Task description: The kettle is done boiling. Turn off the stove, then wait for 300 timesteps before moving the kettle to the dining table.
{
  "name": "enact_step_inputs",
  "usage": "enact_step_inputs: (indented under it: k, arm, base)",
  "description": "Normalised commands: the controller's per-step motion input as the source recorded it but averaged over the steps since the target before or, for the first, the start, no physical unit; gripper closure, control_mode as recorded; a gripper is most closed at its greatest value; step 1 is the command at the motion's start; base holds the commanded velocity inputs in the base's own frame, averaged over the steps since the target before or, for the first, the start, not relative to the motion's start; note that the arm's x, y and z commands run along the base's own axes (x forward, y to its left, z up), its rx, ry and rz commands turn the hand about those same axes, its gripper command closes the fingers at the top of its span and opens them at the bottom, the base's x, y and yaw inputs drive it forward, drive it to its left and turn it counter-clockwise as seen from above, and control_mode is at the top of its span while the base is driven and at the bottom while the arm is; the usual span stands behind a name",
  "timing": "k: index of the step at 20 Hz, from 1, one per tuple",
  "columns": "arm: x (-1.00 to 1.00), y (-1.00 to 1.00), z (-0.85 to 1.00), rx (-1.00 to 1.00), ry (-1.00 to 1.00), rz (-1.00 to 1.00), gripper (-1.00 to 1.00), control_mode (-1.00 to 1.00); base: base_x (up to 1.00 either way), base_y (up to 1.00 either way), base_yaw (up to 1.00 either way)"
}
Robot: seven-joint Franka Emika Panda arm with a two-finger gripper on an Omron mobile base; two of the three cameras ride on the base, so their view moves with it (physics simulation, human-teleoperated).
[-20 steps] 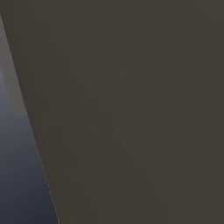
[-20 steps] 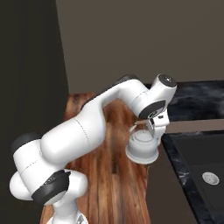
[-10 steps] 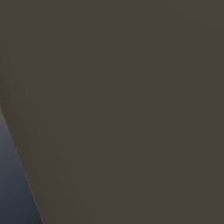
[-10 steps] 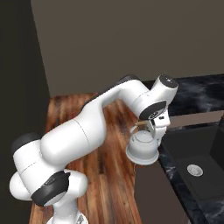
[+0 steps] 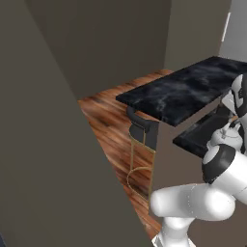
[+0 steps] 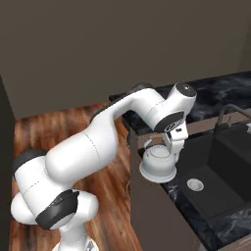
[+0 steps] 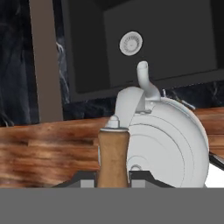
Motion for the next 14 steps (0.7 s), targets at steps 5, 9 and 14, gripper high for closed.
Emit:
enact_step_inputs:
  k: [5,9,14]
  arm:
    - [0.00,0.00,0.00,0.00,0.00,0.00,1.00,1.00]
    - [0.00,0.00,0.00,0.00,0.00,0.00,1.00,1.00]
    - [0.00,0.00,0.00,0.00,0.00,0.00,1.00,1.00]
  base:
    - [0.50,-0.04,-0.35]
    - [0.45,0.00,-0.36]
    - [0.46,0.00,-0.37]
